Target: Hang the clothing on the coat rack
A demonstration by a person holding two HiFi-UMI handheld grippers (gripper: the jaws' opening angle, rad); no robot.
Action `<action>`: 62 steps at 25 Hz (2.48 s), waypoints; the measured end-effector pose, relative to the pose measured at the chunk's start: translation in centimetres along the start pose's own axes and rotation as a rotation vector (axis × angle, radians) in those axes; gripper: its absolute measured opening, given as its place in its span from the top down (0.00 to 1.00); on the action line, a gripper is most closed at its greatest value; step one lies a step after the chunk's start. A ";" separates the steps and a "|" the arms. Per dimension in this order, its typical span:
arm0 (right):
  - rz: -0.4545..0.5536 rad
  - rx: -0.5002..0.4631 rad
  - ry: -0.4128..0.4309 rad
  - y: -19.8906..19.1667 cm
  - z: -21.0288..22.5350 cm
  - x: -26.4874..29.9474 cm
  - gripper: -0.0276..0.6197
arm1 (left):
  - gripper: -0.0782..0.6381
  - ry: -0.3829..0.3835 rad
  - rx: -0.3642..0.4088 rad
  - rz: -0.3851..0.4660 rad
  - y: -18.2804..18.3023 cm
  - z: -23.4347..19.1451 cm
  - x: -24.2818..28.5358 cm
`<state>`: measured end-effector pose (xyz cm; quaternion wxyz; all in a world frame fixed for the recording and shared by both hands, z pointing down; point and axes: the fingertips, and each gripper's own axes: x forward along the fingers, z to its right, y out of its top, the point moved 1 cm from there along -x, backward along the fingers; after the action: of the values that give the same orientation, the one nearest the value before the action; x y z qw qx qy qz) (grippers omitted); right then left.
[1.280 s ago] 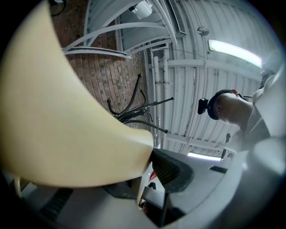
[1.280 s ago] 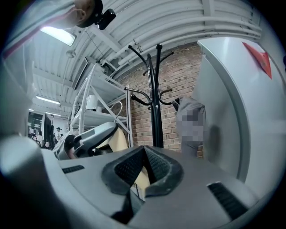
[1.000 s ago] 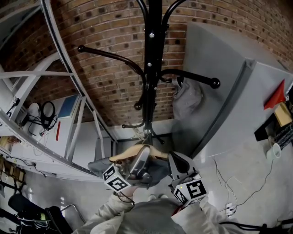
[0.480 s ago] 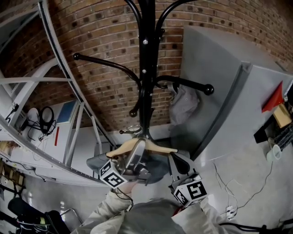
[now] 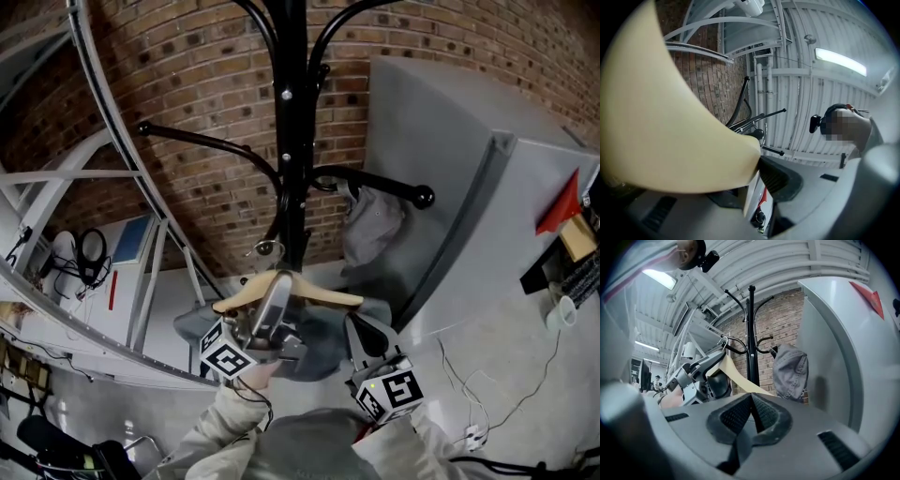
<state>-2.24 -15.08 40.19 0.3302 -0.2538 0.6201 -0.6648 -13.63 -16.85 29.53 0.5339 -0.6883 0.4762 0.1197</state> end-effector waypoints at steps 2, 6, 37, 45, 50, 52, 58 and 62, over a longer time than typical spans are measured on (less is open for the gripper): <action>0.003 0.002 -0.003 0.1 0.4 0.2 0.92 | 0.75 0.002 0.001 0.000 0.0 -0.5 0.3; 0.013 0.001 -0.014 0.5 1.1 0.7 0.92 | 0.75 0.012 -0.003 -0.006 -0.3 -1.6 0.5; -0.032 0.024 -0.045 -0.9 3.1 2.6 0.92 | 0.75 0.057 -0.064 -0.019 -1.8 -7.2 0.8; -0.040 0.039 -0.047 -1.3 3.4 2.5 0.92 | 0.74 0.045 -0.067 -0.022 -1.9 -7.4 0.9; -0.043 0.039 -0.048 -1.2 3.6 2.3 0.92 | 0.74 0.046 -0.070 -0.018 -1.9 -7.4 0.9; -0.047 0.040 -0.048 -1.3 3.6 2.3 0.92 | 0.74 0.044 -0.074 -0.017 -2.0 -7.5 0.9; -0.048 0.046 -0.047 -1.5 3.8 2.0 0.92 | 0.74 0.035 -0.092 -0.010 -2.1 -7.4 0.8; -0.053 0.049 -0.041 -1.4 3.7 1.9 0.92 | 0.74 0.037 -0.092 -0.011 -2.2 -7.5 0.8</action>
<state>-0.89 -18.99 41.86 0.3312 -0.2754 0.5899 -0.6830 -14.04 -23.68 33.38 0.4936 -0.7167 0.4763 0.1259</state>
